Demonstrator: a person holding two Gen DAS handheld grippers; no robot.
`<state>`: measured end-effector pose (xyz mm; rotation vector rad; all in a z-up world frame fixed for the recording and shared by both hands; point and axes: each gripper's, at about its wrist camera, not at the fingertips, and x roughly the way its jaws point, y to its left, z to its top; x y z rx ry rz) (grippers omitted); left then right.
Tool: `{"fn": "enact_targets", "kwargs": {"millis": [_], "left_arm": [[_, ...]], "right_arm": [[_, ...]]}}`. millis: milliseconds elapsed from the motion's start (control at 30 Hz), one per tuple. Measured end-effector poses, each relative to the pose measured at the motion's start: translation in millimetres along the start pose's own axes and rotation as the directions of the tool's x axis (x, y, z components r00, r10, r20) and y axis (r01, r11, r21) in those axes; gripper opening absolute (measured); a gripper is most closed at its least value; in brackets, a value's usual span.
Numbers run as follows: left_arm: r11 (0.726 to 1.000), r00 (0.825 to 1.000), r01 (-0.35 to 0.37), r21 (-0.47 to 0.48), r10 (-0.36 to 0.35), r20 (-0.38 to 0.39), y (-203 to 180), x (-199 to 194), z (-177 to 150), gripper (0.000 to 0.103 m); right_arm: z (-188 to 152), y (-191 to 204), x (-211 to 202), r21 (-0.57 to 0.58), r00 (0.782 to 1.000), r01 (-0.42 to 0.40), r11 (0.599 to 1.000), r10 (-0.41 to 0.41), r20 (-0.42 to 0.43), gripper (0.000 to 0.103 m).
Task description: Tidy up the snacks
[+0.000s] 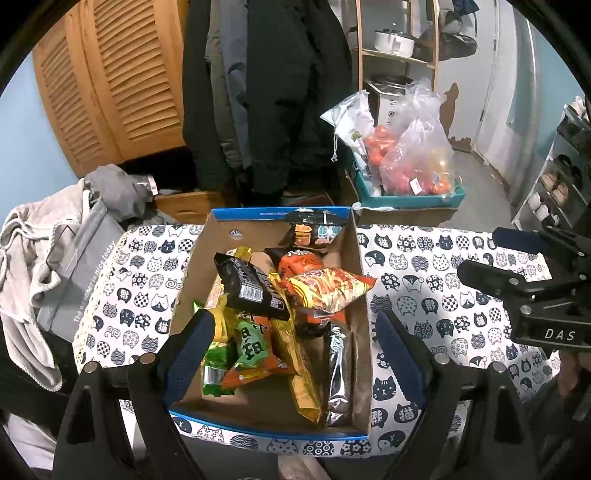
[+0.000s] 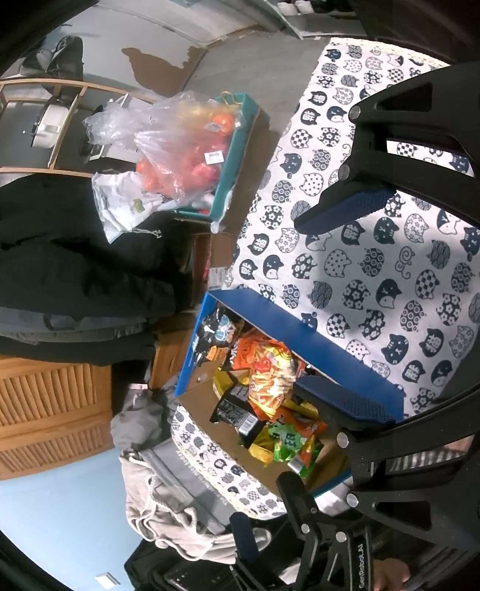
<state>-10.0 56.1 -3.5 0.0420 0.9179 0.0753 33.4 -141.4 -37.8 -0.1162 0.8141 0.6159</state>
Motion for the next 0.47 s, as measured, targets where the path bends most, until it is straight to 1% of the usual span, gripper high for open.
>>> {"fn": "enact_targets", "kwargs": {"millis": [367,467], "left_arm": [[1.000,1.000,0.004,0.005,-0.004,0.014,-6.4,-2.4,0.9,0.090],[1.000,1.000,0.006,0.004,-0.006,0.005,-6.4,-2.1,0.8,0.090]], "right_arm": [[-0.9,-0.2,0.4,-0.001,1.000,0.001,1.000,-0.001,-0.001,0.078],[-0.2,-1.5,0.0,0.000,1.000,0.001,1.000,-0.001,-0.003,0.078]]}}
